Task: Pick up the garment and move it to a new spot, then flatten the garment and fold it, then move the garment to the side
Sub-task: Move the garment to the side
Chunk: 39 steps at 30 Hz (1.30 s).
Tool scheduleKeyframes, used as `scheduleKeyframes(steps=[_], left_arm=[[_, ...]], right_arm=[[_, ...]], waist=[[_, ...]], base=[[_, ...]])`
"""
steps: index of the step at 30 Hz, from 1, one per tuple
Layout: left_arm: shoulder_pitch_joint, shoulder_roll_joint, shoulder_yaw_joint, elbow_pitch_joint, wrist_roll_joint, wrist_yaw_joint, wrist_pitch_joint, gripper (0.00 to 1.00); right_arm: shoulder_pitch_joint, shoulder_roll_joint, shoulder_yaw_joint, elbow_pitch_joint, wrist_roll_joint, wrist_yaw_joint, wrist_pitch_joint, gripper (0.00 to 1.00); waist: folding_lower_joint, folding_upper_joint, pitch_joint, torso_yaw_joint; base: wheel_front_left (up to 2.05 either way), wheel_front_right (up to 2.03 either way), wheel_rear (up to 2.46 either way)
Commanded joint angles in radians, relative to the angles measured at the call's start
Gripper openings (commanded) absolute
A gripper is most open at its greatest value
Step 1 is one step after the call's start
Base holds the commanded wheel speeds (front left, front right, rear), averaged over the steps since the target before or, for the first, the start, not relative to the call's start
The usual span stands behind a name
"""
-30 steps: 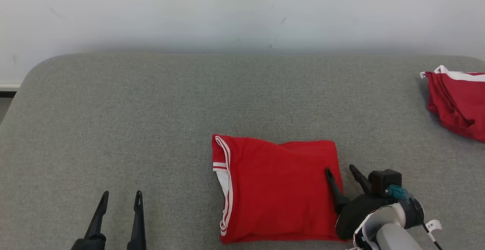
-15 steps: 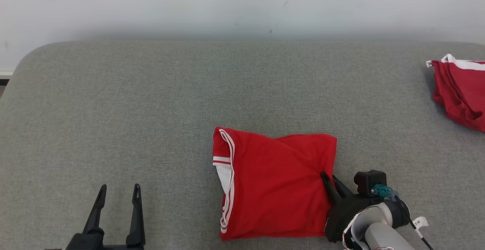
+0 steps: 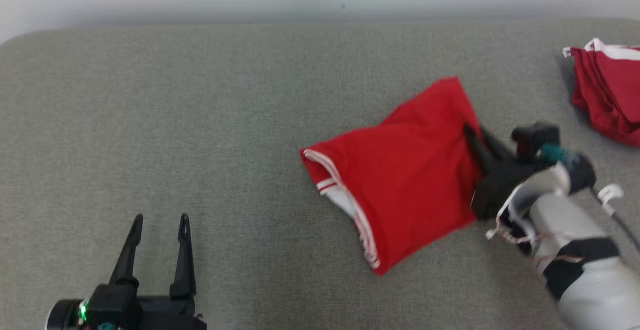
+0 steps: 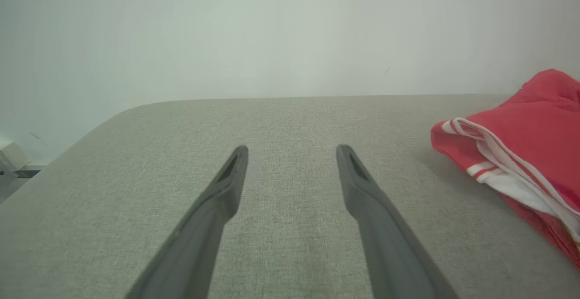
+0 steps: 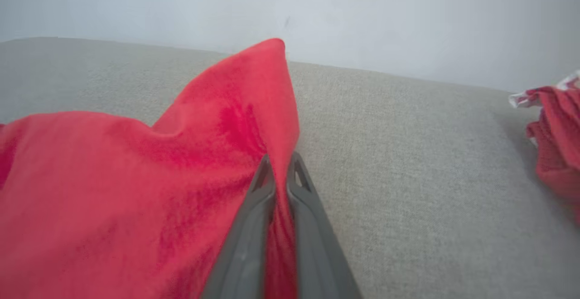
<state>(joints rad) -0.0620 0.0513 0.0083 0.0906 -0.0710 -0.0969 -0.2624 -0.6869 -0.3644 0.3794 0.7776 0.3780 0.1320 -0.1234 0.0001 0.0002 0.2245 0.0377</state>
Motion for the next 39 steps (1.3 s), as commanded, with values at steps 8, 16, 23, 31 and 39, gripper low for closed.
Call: scheduleKeyframes(steps=[8,16,23,31,39], left_arm=[[-0.108,-0.001,-0.024,-0.045,0.001,0.0,-0.003,1.0],[-0.177,0.016,-0.011,-0.094,0.028,-0.003,-0.003,1.0],[-0.212,0.041,0.002,-0.14,0.052,-0.004,-0.003,1.0],[-0.249,0.064,-0.006,-0.189,0.072,-0.003,-0.003,1.0],[-0.281,0.084,-0.029,-0.226,0.093,0.0,0.002,1.0]], right_arm=[[-0.157,-0.205,0.038,-0.131,0.054,-0.003,0.05,0.0],[-0.246,-0.403,0.031,-0.253,0.116,-0.003,0.115,0.0],[-0.283,-0.532,-0.026,-0.273,0.171,-0.003,0.145,0.0],[-0.333,-0.617,-0.055,-0.235,0.179,-0.003,0.153,0.0],[-0.428,-0.641,-0.064,-0.14,0.127,-0.003,0.166,0.0]], waist=[[-0.0001,-0.0002,0.202,-0.082],[-0.0001,-0.0002,0.319,-0.173],[-0.0001,-0.0002,0.396,-0.243],[-0.0001,-0.0002,0.473,-0.27],[-0.0001,-0.0002,0.528,-0.265]], base=[[0.0,0.0,0.0],[0.0,0.0,0.0],[0.0,0.0,0.0],[0.0,0.0,0.0],[0.0,0.0,0.0]])
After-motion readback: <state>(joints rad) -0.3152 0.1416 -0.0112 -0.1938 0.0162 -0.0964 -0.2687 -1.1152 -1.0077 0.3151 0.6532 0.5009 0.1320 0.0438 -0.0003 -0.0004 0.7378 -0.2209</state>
